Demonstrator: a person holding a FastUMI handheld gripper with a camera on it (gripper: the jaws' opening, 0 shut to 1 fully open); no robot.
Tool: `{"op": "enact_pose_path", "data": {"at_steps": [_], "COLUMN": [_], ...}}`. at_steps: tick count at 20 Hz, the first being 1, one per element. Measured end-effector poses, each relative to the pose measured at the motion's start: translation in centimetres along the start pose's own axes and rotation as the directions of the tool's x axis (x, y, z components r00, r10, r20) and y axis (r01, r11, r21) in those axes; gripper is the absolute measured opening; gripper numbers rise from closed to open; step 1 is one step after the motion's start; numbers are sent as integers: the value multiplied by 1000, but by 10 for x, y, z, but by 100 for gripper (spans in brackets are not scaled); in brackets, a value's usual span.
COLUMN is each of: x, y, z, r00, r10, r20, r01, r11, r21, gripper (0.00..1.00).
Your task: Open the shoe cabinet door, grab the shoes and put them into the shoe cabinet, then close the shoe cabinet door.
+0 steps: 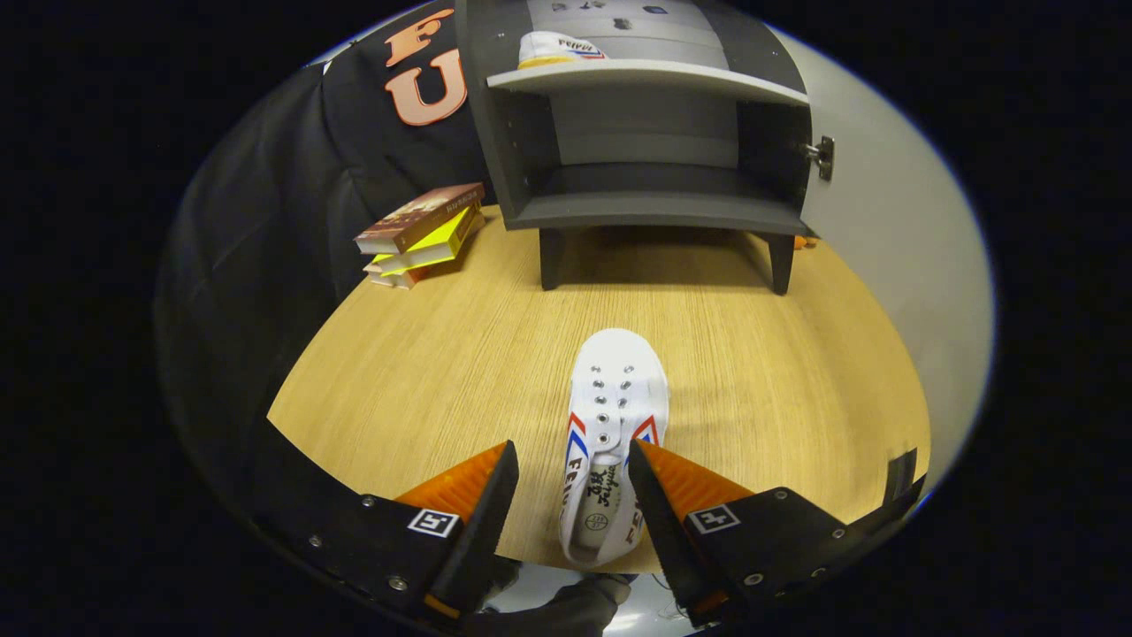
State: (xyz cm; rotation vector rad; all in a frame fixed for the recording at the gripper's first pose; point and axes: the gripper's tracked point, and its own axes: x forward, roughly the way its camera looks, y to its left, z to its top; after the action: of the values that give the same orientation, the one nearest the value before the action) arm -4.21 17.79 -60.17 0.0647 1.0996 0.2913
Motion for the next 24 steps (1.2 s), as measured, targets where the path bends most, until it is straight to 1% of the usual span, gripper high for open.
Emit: {"op": "enact_pose_path", "data": {"at_steps": [1, 6, 7, 8, 9, 10, 11, 12, 13, 15, 16, 17, 19, 21, 24], "x": [6, 32, 38, 42, 45, 46, 45, 44, 46, 45, 46, 46, 46, 41, 29], "y": [3, 1, 0, -2, -4, -6, -8, -12, -12, -8, -6, -7, -5, -4, -11], "z": [-5, -17, -17, -20, -22, -20, -21, -22, -21, -22, -23, -23, -19, -10, 10], "r00": [1000, 999, 998, 996, 994, 991, 988, 984, 981, 984, 986, 986, 988, 990, 988], "r10": [2, -48, -66, -86, -108, -130, -152, -176, -189, -178, -167, -167, -150, -136, -158], "r20": [-9, -20, -16, -21, -15, 5, 9, 23, 31, 26, 12, -3, -32, -36, -4], "r01": [-2, 49, 67, 88, 109, 129, 150, 174, 185, 175, 164, 167, 153, 140, 157], "r11": [1000, 996, 993, 991, 989, 986, 984, 980, 978, 979, 979, 978, 979, 978, 979], "r21": [15, 80, 96, 103, 102, 105, 97, 92, 99, 107, 121, 125, 136, 155, 130], "gripper": [75, 63, 58, 55, 49, 47, 41, 38, 28, 17, 14, 6, 0, 0, 0]}}
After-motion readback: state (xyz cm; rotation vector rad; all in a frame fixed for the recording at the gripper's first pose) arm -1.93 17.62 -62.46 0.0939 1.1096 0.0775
